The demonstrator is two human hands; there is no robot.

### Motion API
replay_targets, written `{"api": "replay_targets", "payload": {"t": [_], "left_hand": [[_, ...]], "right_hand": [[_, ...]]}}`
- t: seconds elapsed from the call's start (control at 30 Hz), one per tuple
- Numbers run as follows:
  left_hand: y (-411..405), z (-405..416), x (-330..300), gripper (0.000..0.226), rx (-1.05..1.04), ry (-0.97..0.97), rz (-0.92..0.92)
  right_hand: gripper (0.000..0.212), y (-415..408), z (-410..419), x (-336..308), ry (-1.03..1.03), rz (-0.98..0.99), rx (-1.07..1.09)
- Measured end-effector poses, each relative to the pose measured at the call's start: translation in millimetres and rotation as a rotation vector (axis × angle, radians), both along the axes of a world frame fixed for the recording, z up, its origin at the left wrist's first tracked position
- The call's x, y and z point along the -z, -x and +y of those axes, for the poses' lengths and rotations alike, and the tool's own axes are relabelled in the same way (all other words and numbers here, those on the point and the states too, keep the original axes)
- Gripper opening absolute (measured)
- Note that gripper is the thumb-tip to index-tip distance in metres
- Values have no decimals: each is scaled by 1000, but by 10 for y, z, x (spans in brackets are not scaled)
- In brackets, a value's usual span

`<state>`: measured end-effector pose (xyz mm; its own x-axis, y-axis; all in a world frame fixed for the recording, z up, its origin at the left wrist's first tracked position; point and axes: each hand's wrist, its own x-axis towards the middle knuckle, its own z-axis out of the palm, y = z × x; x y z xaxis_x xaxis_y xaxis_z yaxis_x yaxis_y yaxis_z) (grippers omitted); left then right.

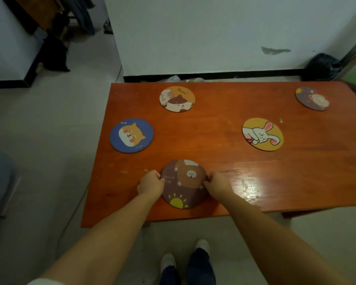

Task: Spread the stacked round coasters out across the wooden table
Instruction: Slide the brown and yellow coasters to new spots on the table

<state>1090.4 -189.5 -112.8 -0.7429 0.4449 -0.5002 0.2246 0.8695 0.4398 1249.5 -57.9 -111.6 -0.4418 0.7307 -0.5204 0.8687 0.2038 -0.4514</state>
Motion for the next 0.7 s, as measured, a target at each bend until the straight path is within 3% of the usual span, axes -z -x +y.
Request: {"api": "replay_targets", "payload": {"t": [0.13,0.33,0.5,0.7], "left_hand": [[8,34,10,25,141,74,161],[139,335,-133,32,69,-148,-50],[66,866,-382,19,106,-307,-96],[-220,1643,-584,10,152,-349,-125]], "right_hand": [[33,5,32,19,-139,-146,-130],[42,-35,313,-133,-111,-62,6],[46,-242,761,-368,-129,-19,115],[44,-636,1495,-518,-152,11,164]]}}
